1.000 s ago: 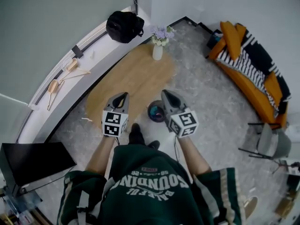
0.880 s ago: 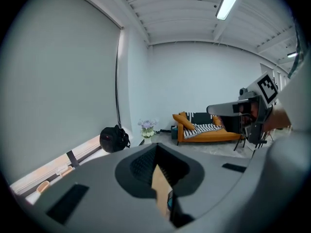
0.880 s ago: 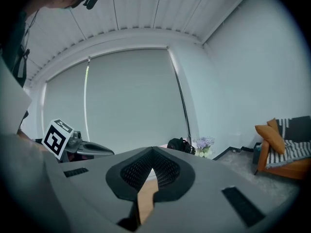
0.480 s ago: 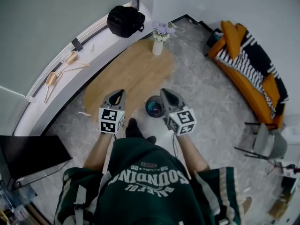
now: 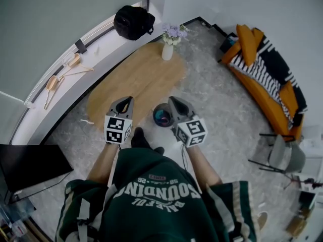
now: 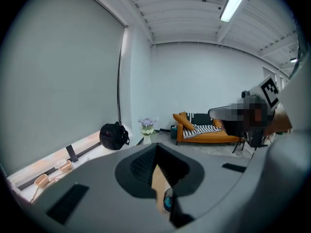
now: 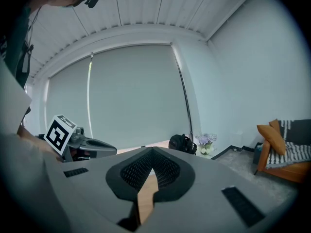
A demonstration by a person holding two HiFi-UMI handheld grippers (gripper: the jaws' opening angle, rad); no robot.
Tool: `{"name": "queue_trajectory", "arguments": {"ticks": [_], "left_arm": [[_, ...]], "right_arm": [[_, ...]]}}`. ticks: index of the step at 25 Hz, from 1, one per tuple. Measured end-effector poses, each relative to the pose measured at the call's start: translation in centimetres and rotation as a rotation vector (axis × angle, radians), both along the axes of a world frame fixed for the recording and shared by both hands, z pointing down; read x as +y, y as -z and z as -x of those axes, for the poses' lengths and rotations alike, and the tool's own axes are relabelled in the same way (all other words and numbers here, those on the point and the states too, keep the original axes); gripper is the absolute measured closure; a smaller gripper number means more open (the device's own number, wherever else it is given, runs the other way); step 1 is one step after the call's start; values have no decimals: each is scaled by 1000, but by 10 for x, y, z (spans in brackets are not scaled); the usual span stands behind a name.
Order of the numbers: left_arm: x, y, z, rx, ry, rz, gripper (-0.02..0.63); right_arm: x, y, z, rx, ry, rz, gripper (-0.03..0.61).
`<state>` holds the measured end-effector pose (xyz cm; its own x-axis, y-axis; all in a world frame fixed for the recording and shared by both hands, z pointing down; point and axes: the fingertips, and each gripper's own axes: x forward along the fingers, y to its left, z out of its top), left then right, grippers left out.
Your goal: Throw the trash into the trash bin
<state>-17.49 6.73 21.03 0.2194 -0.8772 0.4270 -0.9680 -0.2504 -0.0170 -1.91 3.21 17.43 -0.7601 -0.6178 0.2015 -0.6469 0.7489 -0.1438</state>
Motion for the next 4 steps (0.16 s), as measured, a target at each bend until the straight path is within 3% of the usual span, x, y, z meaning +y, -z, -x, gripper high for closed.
{"name": "queue_trajectory", "arguments": {"ticks": [4], "left_arm": [[-1,1,1,0,-6,-1,612]], "right_arm": [[-1,-1,1,-6,-4,-8,578]]}}
